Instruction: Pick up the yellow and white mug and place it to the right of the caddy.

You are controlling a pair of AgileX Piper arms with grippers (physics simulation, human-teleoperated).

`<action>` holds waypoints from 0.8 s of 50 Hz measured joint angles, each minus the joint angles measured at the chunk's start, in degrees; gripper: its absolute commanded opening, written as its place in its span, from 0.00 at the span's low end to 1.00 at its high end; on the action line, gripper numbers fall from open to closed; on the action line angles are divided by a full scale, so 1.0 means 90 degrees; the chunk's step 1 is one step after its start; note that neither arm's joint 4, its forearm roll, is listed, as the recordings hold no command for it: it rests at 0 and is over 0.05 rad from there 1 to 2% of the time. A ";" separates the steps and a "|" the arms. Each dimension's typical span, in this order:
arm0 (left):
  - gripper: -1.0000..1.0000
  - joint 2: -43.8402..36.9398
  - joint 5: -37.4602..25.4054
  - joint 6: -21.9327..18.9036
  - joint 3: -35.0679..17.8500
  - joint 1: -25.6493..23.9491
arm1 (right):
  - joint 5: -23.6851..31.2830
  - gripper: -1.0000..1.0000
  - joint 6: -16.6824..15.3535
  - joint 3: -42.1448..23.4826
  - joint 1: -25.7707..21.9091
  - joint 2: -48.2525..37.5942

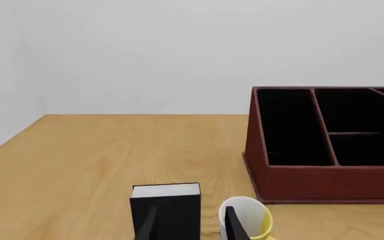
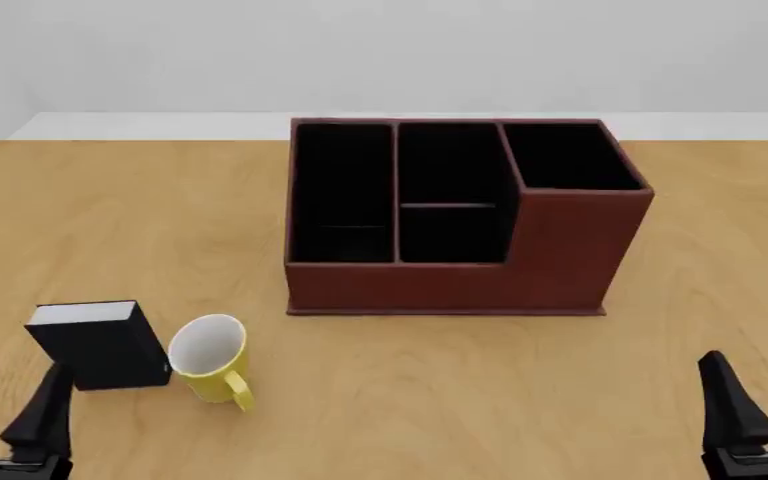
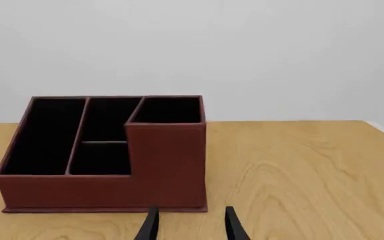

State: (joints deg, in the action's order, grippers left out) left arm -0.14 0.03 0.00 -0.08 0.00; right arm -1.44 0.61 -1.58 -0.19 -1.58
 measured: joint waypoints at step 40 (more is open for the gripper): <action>1.00 -0.0031 0.0007 0.0000 -0.0018 0.0000 | 0.0188 1.00 -0.0131 0.0116 -0.0919 -0.0016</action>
State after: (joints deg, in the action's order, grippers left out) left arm -0.41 0.10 0.00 -0.24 0.00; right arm 0.25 -0.56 -0.53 -8.46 -1.73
